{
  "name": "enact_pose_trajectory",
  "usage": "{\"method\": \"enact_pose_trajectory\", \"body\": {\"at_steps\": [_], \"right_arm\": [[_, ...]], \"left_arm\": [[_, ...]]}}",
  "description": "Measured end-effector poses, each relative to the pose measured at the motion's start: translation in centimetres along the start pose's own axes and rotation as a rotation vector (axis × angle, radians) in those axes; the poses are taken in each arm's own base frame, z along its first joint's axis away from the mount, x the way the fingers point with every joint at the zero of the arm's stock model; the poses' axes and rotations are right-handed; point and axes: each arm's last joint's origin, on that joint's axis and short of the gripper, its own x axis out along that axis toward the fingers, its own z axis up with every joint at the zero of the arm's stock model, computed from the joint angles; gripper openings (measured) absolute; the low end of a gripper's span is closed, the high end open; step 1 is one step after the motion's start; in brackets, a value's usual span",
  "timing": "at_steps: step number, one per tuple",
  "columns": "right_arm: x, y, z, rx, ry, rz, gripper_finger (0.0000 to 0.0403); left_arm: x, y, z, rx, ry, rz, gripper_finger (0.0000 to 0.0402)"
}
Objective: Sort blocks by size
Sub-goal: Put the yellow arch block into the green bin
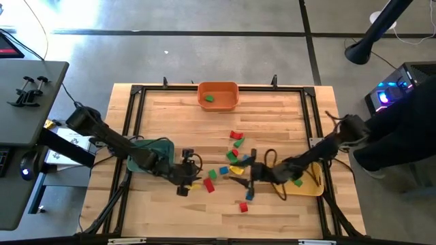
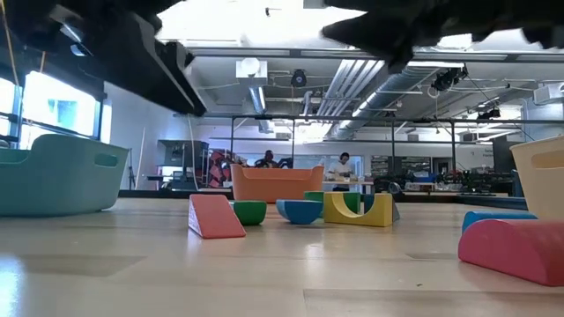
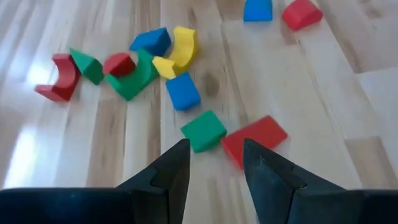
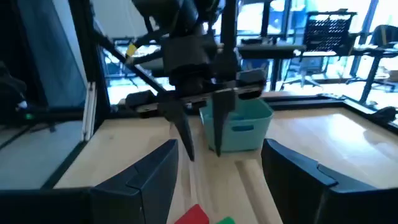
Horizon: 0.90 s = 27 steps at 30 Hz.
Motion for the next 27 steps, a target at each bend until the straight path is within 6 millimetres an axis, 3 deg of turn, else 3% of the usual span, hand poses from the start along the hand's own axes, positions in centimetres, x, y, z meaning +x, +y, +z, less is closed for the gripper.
{"method": "enact_pose_trajectory", "body": {"at_steps": [6,12,17,22,27], "right_arm": [[2.1,0.9,-0.1,-0.049,0.002,0.027,0.0222],[0.8,1.9,1.8,-0.124,-0.012,-0.018,0.0222],[-1.0,2.8,3.0,-0.143,0.011,-0.05,0.0222],[-1.8,3.3,3.1,-0.152,0.029,-0.074,0.0222],[-1.6,3.1,2.7,-0.148,0.054,-0.109,0.0222]], "left_arm": [[3.0,1.3,0.0,-0.066,-0.024,0.052,0.0138],[6.3,2.7,0.7,-0.137,-0.145,-0.037,0.0174],[8.9,3.7,-0.1,-0.174,-0.139,-0.092,0.0215],[10.9,3.5,-0.6,-0.172,-0.117,-0.11,0.0229],[12.3,3.3,1.1,-0.134,-0.164,-0.105,0.023]]}}
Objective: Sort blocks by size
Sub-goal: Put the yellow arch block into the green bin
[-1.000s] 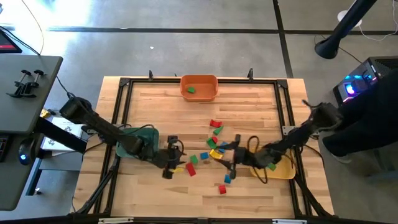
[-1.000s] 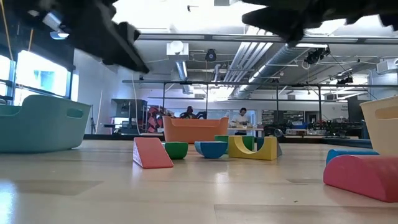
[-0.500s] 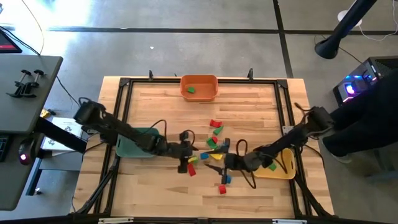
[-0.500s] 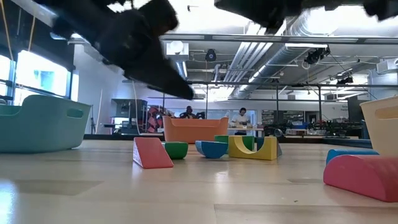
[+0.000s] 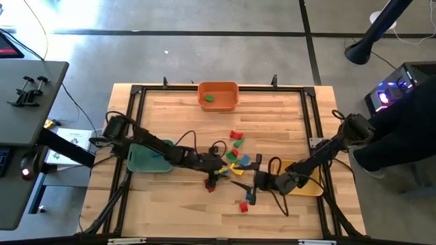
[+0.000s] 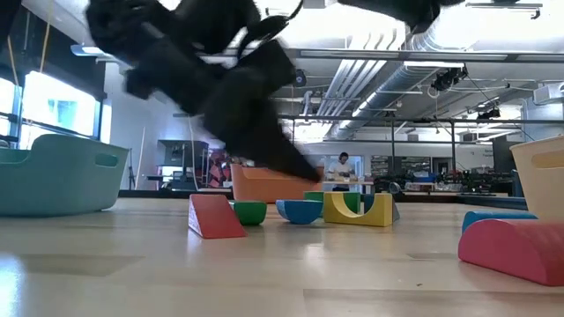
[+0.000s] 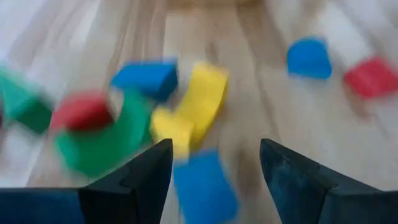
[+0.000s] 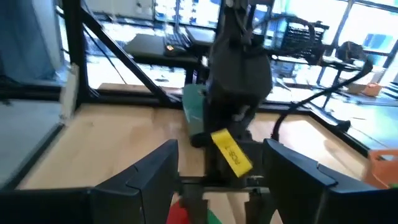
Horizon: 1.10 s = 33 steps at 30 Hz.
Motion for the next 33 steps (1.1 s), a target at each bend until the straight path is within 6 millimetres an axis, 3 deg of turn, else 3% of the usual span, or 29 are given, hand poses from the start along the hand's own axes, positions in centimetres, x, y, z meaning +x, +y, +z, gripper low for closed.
{"method": "enact_pose_trajectory", "body": {"at_steps": [5,15,23,33], "right_arm": [[-0.6,0.2,0.5,-0.012,-0.011,0.002,0.0222],[-2.7,1.1,1.7,-0.038,-0.036,-0.044,0.0222],[-2.8,1.2,1.4,-0.032,-0.02,-0.049,0.0222],[-2.8,1.3,1.2,-0.042,-0.006,-0.046,0.0222]], "left_arm": [[1.0,0.6,0.7,0.067,-0.007,-0.014,0.023],[2.2,1.9,0.7,-0.12,0.065,0.01,0.0227],[2.8,2.1,0.0,-0.238,0.09,0.022,0.0187],[3.0,2.4,0.0,-0.267,0.076,0.033,0.0145]]}}
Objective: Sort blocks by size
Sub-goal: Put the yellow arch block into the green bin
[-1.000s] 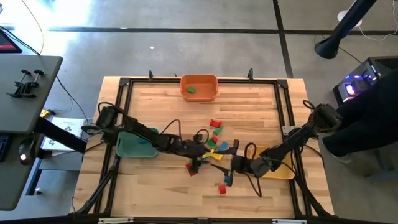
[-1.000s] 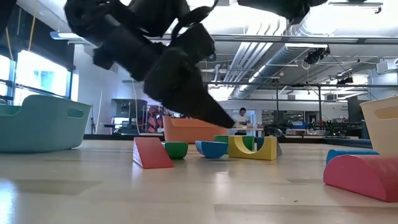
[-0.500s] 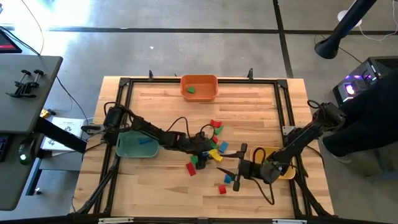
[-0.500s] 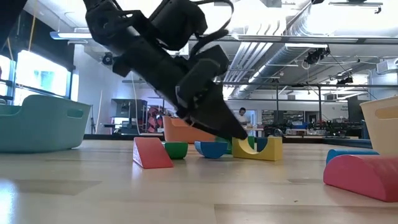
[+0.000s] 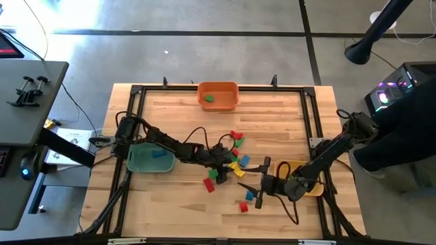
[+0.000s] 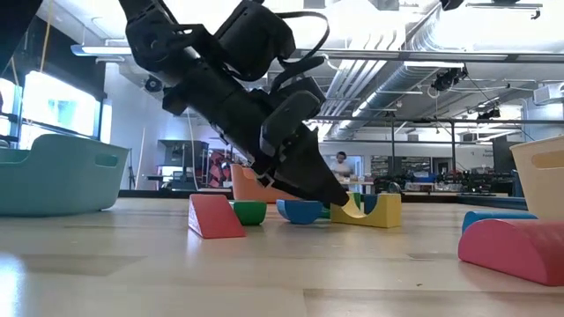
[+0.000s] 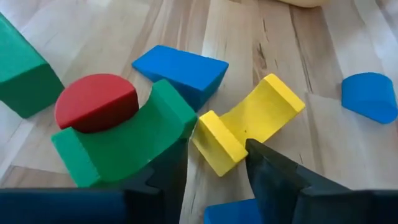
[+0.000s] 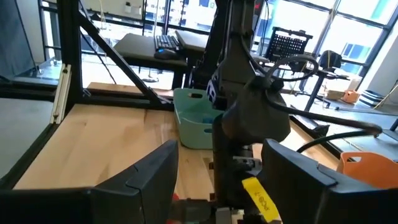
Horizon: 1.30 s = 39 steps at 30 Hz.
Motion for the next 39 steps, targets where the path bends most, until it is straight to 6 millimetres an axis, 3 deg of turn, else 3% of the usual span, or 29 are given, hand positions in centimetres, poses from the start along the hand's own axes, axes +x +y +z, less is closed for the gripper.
{"method": "enact_pose_trajectory", "body": {"at_steps": [16,22,30,39], "right_arm": [[0.0,0.0,-0.5,0.014,0.035,0.005,0.0222],[0.0,0.0,-0.6,0.016,0.043,0.006,0.0222],[0.0,0.1,-0.7,0.028,0.051,0.016,0.0222],[0.0,0.1,-0.8,0.031,0.055,0.026,0.0222]], "left_arm": [[0.1,1.0,1.0,-0.031,-0.082,0.016,0.012],[1.9,0.9,0.6,0.001,-0.045,0.022,0.012],[2.3,1.0,1.0,-0.005,-0.012,-0.001,0.0117],[1.6,0.8,1.4,0.061,0.003,-0.009,0.0057]]}}
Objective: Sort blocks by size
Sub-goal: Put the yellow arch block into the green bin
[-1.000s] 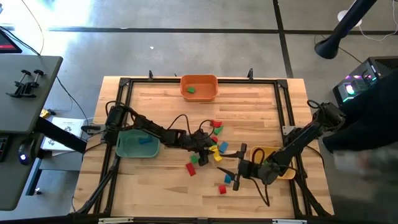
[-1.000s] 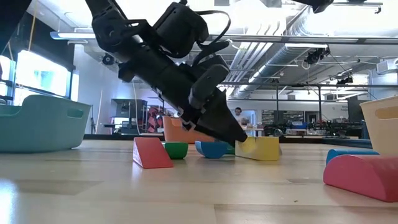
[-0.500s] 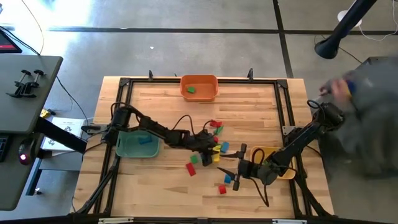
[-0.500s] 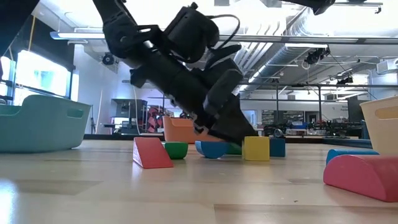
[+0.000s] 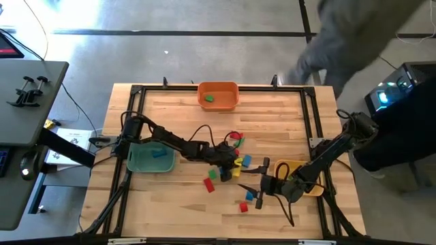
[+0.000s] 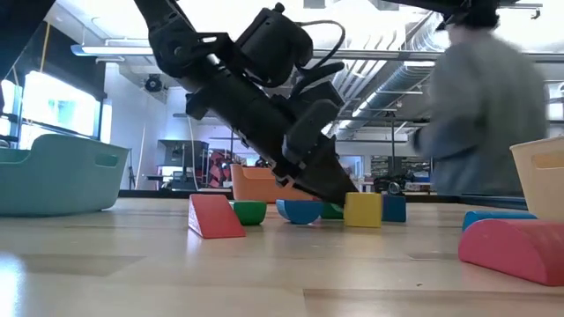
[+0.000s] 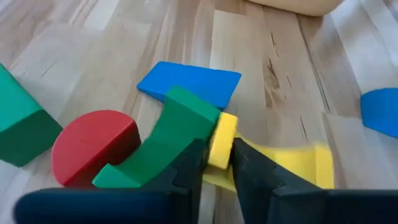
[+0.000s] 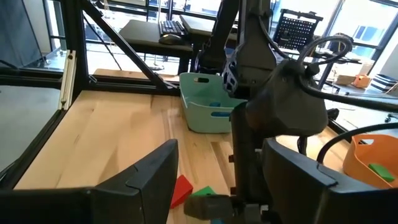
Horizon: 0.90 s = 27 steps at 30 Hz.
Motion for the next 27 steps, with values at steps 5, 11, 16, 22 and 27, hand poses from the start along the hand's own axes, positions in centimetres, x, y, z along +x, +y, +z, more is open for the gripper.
{"method": "enact_pose_trajectory", "body": {"at_steps": [5,11,16,22,27], "right_arm": [[0.0,0.0,0.0,0.007,0.0,0.0,0.0222],[0.0,0.0,0.0,0.017,0.0,0.0,0.0222],[0.0,0.0,0.0,0.017,0.0,0.0,0.0222],[0.5,-0.4,0.0,0.025,0.003,-0.016,0.0222],[1.2,-1.1,0.0,0.034,0.007,-0.042,0.0222]], "left_arm": [[-1.4,-0.1,0.9,0.039,0.027,0.004,0.0017],[-3.8,-0.8,2.6,0.102,0.018,-0.003,0.0009],[-7.8,-1.7,4.1,0.204,0.058,0.053,0.0009],[-16.0,-4.0,4.3,0.27,0.158,0.336,0.0009],[-23.7,-6.7,1.6,0.152,0.177,0.545,0.0008]]}}
